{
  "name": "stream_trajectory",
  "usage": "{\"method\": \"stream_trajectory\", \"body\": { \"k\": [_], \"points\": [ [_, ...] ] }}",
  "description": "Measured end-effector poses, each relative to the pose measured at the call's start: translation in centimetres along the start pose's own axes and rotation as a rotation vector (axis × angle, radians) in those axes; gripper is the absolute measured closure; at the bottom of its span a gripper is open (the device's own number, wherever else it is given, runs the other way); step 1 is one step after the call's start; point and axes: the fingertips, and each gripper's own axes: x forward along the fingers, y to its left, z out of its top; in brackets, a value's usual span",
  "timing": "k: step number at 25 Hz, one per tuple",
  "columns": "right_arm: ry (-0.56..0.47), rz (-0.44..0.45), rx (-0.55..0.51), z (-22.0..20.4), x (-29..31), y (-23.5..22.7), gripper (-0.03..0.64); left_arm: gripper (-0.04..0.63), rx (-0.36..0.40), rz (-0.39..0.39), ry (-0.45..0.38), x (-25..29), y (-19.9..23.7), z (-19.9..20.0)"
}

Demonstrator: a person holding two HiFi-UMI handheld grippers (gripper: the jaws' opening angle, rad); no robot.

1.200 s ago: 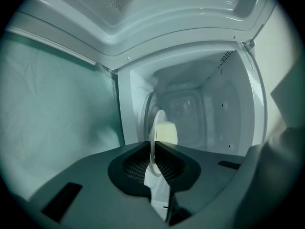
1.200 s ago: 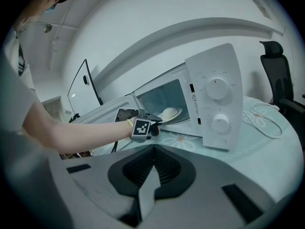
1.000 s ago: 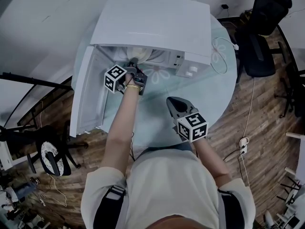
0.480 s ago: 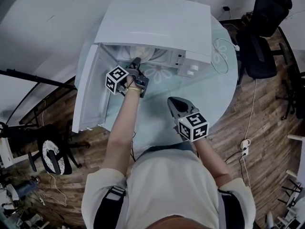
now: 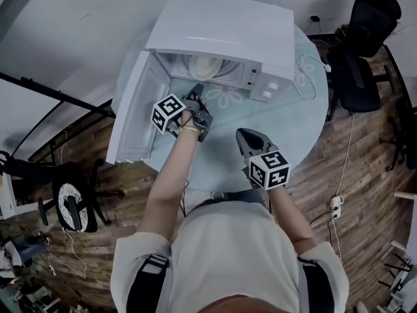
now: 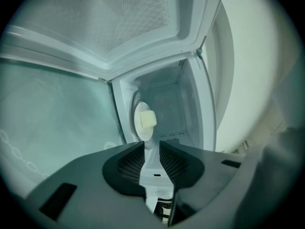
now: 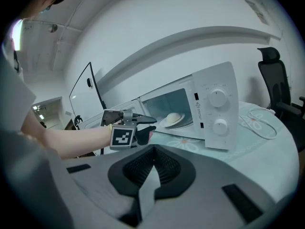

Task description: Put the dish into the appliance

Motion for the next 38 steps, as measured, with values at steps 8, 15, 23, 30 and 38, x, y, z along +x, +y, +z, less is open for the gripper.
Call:
{"method": "stream_trajectory", "body": {
  "k": [8,15,23,30,38],
  "points": [
    [-0.034,-0.035,-0.007,0.1,-1.4,1.2,0.61,0.583,0.178,-0.006,0.081,-5.9,-0.8,-3.8],
    [-0.035,-0.066,-0.001,-0.9,-2.7,2.9,0.609,0.586,0.346,-0.033,0.144,-11.1,-2.0,-6.5],
    [-0.043,-0.071,0.007,-2.0,-4.5,5.2,0.609,0.586,0.599,-0.046,0.187,-16.6,-2.6,-9.5],
    [-0.035,-0.05,0.004,-3.6,-5.9,7.2,0.609,0.586,0.628,-0.045,0.2,-20.7,-1.6,-11.0],
    [-0.032,-0.026,0.017,-4.9,-6.7,9.0,0.609,0.586,0.629,-0.021,0.256,-23.5,0.5,-12.6]
  ]
}}
